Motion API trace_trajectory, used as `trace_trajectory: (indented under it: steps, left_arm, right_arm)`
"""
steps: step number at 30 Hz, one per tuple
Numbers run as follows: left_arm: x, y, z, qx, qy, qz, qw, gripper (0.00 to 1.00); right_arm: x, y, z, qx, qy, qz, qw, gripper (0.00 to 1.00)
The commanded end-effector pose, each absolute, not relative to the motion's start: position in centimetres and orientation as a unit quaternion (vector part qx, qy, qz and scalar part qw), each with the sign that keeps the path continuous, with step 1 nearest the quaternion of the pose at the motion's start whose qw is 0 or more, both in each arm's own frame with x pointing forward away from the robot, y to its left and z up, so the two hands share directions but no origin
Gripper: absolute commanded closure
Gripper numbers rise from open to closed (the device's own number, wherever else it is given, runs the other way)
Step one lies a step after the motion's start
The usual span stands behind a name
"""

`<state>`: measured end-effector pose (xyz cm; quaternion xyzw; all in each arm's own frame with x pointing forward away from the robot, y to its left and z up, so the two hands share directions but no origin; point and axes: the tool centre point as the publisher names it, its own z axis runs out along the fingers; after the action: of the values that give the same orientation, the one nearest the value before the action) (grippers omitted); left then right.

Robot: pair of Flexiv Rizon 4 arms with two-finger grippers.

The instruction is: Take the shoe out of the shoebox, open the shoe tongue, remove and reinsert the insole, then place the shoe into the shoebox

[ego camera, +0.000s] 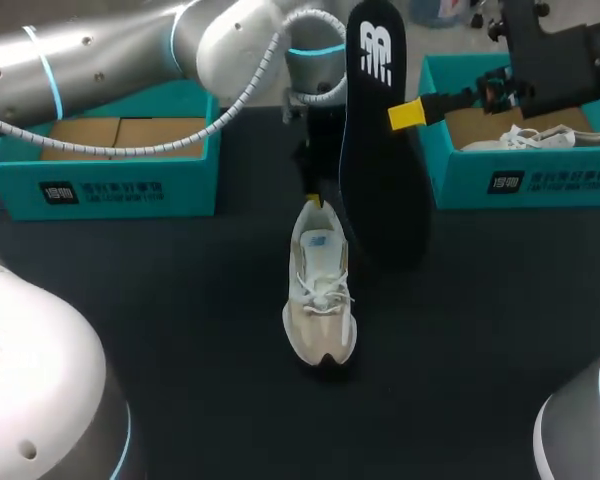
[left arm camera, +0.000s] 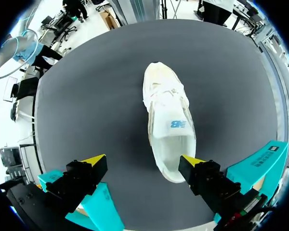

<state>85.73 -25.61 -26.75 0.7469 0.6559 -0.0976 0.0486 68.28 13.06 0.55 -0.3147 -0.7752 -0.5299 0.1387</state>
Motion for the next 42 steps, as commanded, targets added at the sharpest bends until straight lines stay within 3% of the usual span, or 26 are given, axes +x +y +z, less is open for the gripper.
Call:
trace_trajectory:
  steps: [1,27,42]
  left_arm:
    - [85.5,-24.2,-26.3,0.738,0.657,-0.117,0.094,0.0]
    - [87.0,-22.6,-18.9,0.647,0.608,-0.265,0.375,0.0]
    - [87.2,-22.7,-17.4,0.644,0.61,-0.265,0.379,0.0]
  right_arm:
    - [70.6,12.2,1.0,-0.317,-0.786,-0.507,0.158,1.0]
    - [79.5,7.1,2.7,-0.497,-0.705,-0.419,0.285,1.0]
    - [79.9,6.8,2.4,-0.51,-0.697,-0.42,0.278,1.0]
